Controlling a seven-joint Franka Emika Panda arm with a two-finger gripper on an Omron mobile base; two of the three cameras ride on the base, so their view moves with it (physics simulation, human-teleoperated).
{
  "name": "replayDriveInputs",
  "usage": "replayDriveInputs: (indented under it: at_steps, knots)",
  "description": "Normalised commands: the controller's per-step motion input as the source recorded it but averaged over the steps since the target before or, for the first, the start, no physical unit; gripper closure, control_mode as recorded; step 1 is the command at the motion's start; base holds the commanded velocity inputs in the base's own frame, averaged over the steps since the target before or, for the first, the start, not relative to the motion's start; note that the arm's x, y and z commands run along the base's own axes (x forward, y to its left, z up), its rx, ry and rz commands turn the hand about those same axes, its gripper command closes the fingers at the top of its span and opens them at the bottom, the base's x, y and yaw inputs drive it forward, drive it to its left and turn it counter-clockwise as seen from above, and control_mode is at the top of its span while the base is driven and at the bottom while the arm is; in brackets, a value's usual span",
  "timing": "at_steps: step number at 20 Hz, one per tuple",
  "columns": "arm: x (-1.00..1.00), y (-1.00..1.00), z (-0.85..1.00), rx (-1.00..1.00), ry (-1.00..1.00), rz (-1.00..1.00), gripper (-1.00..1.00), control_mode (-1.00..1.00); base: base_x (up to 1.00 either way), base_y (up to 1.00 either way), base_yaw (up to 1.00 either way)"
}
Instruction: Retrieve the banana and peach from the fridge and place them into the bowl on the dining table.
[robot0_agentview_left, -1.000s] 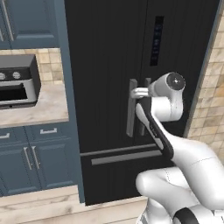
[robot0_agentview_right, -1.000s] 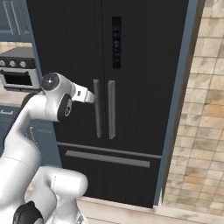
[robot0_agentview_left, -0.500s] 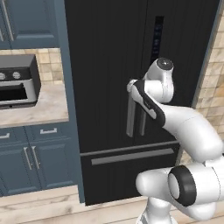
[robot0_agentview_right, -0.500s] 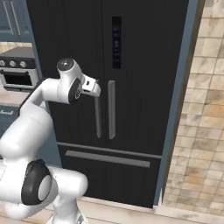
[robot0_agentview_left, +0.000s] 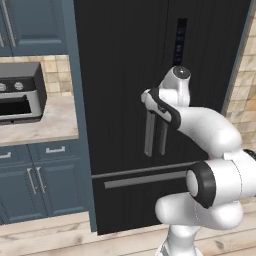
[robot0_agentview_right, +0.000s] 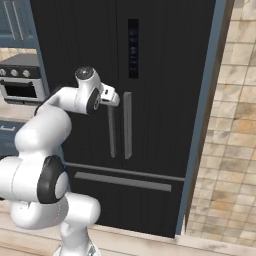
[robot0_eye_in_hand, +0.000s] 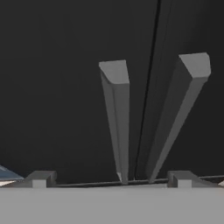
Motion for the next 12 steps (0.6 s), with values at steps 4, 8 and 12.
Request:
replayDriveInputs:
  at_steps: [4,8,12]
  knots:
    - [0.48,0.0,-0.42,-0.01,-0.19,0.03,-1.0,-1.0,0.0,0.0,0.0]
    - [0.6,0.0,-0.19,0.0,-0.02,0.0,-1.0,-1.0,0.0,0.0,0.0]
    - [0.67,0.0,-0.01,0.0,0.06,0.0,-1.0,-1.0,0.0,0.0,0.0]
